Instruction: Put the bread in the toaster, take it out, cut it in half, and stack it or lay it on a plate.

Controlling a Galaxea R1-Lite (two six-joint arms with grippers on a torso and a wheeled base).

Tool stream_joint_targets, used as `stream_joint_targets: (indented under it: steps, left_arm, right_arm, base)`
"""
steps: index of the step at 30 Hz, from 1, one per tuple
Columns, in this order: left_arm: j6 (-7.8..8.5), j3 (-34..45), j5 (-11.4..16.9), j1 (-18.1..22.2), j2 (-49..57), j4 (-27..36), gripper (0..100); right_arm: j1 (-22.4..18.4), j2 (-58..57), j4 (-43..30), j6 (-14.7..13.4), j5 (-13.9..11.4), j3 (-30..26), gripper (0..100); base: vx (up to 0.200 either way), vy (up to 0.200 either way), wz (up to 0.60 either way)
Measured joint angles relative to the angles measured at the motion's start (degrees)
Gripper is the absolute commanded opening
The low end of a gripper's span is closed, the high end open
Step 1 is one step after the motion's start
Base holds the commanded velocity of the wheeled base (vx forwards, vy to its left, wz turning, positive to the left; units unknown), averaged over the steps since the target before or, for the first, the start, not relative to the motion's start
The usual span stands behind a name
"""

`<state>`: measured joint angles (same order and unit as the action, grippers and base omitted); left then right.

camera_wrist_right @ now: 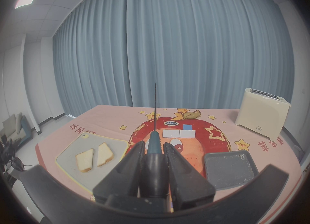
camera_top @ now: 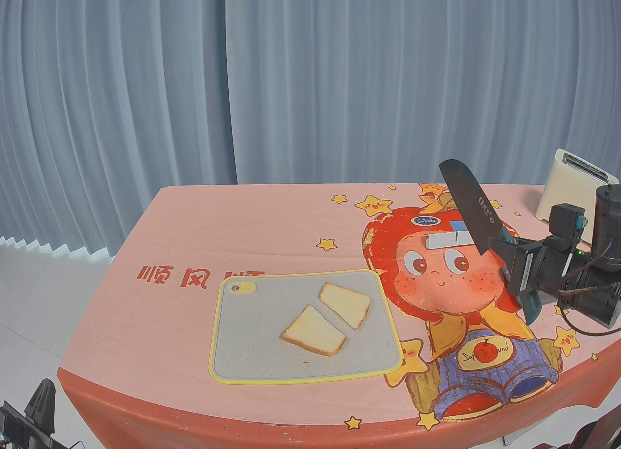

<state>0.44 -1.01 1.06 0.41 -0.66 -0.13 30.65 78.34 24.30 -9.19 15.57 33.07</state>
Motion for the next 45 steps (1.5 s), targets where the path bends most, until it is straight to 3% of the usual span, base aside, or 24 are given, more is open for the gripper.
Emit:
stream_joint_targets:
  steps: [11, 17, 24, 45]
  left_arm:
    - [0.0, 0.0, 0.0, 0.0, 0.0, 0.0, 0]
    - [0.0, 0.0, 0.0, 0.0, -0.1, 0.0, 0]
    - [0.0, 0.0, 0.0, 0.0, -0.1, 0.0, 0]
    - [-0.01, 0.0, 0.0, 0.0, -0.2, 0.0, 0]
  right_arm:
    - [-3.3, 2.0, 4.1, 0.1, -0.3, -1.5, 0]
    - [-7.5, 4.2, 4.3, 0.2, -3.4, -1.5, 0]
    - [-10.2, 8.0, 4.3, 0.4, -4.0, -1.4, 0]
    - [-11.7, 14.7, 4.4, 1.8, -4.0, -1.6, 0]
  base:
    - [0.0, 0.0, 0.0]
    - [0.0, 0.0, 0.0]
    - [0.0, 0.0, 0.0]
    - [0.0, 0.0, 0.0]
